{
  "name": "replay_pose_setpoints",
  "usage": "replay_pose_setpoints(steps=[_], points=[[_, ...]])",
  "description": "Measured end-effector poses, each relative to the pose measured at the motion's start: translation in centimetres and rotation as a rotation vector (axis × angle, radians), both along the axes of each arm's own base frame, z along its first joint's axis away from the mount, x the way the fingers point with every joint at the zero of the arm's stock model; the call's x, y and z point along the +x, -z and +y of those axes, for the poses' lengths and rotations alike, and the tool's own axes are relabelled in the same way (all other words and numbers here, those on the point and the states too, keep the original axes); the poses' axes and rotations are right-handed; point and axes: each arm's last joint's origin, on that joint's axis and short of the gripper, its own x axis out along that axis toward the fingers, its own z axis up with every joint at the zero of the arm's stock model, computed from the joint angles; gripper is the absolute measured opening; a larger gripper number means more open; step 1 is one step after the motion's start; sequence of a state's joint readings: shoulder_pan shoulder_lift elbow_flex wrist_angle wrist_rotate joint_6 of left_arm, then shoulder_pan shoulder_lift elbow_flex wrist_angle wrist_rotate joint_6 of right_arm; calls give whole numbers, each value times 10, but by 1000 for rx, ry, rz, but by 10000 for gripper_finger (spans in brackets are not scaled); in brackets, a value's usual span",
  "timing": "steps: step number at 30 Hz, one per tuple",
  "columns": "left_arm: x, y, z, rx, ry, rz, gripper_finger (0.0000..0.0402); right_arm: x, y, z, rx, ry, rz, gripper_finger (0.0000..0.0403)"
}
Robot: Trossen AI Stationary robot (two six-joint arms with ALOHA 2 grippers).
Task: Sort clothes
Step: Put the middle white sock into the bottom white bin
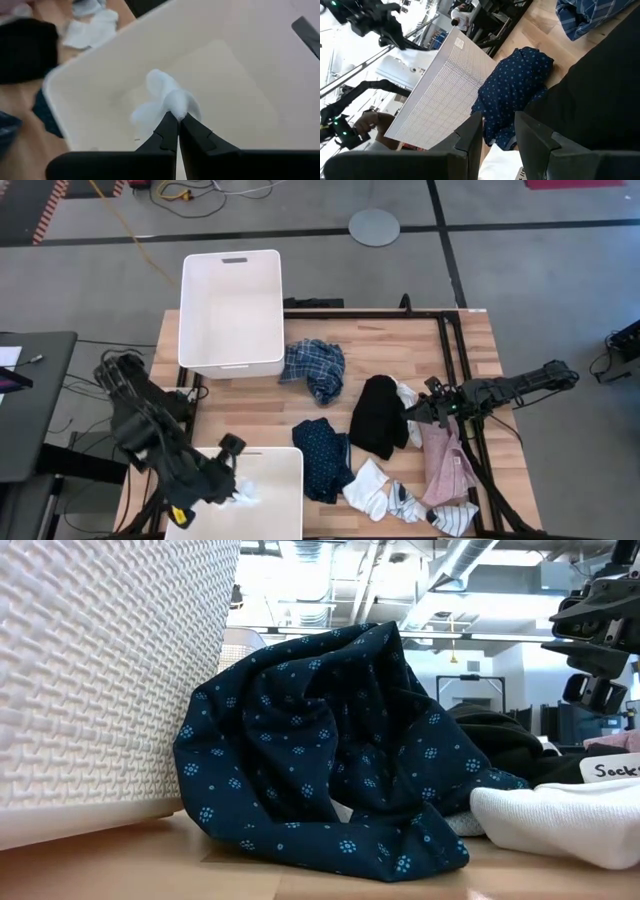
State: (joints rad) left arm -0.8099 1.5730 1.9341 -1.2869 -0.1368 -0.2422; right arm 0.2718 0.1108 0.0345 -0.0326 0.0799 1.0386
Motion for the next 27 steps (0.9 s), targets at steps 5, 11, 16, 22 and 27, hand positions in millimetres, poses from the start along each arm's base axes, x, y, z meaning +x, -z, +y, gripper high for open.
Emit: replay_pose_setpoints(steps=[5, 11, 16, 22, 27], points=[[2, 18, -9, -1, -17, 35, 1, 0, 0, 0, 0, 0, 0, 132], [4, 35, -16, 3, -27, 63, 8, 0, 0, 0, -1, 0, -1, 132], [7, 56, -20, 5, -33, 119, 10, 0, 1, 0, -5, 7, 8, 132], [9, 78, -25, -28, -28, 196, 17, 0, 0, -1, -86, 18, -11, 132], [10, 84, -25, -23, -67, 199, 59, 0, -1, -1, -150, 18, -41, 132]])
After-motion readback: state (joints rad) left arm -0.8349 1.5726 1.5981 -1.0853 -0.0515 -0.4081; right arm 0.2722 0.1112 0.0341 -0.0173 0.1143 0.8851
